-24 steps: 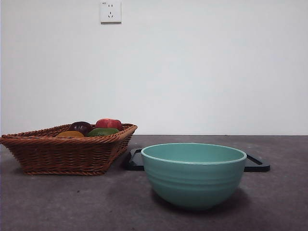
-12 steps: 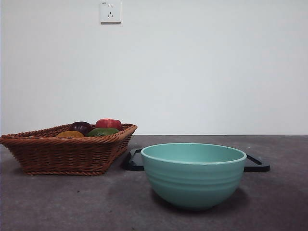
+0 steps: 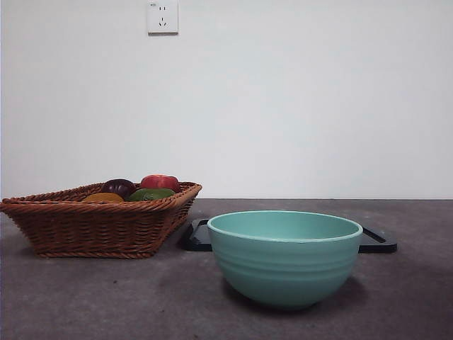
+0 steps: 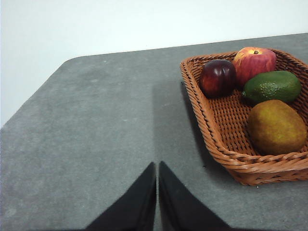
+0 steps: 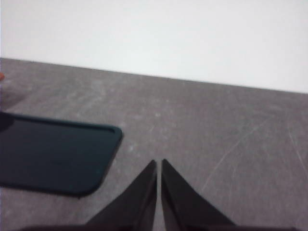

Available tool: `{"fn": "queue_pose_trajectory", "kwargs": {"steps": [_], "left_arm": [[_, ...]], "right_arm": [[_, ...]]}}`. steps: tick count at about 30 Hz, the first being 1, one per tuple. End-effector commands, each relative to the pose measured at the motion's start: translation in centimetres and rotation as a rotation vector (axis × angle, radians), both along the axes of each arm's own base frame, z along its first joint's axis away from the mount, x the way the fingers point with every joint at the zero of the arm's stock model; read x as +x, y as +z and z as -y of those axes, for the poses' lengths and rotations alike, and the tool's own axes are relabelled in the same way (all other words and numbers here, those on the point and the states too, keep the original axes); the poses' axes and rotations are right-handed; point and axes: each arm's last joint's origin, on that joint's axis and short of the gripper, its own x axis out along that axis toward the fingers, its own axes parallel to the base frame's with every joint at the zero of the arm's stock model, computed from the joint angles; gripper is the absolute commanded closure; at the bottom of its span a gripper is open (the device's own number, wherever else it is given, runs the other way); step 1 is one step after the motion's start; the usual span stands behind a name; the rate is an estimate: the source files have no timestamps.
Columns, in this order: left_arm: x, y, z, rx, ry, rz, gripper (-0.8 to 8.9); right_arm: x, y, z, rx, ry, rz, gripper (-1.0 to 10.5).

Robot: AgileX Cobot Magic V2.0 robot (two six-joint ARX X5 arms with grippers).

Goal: Pick up the wifruite, put it on the bowl, pick up the plate, put it on desk

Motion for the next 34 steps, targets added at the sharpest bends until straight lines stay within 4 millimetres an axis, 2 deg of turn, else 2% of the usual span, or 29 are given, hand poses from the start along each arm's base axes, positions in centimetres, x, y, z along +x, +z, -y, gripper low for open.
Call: {"fn": "queue_pose_trajectory", "kwargs": {"steps": [1, 5, 34], "left_arm": [[0.07, -0.76, -0.03, -0.003, 0.005, -0.029, 8.05], [0.07, -0.76, -0.03, -0.003, 0.005, -0.029, 8.05], [0.07, -0.76, -0.03, -0.003, 0.005, -0.029, 8.05]], "right_arm": [[-0.01, -0.53, 0.08, 0.010, -0.012, -0.043, 9.4], [-0.09, -1.16, 0.10, 0.020, -0.014, -0.110, 9.4], [-0.07, -0.96, 0.07, 0.035, -0.009, -0.091, 9.4]]}}
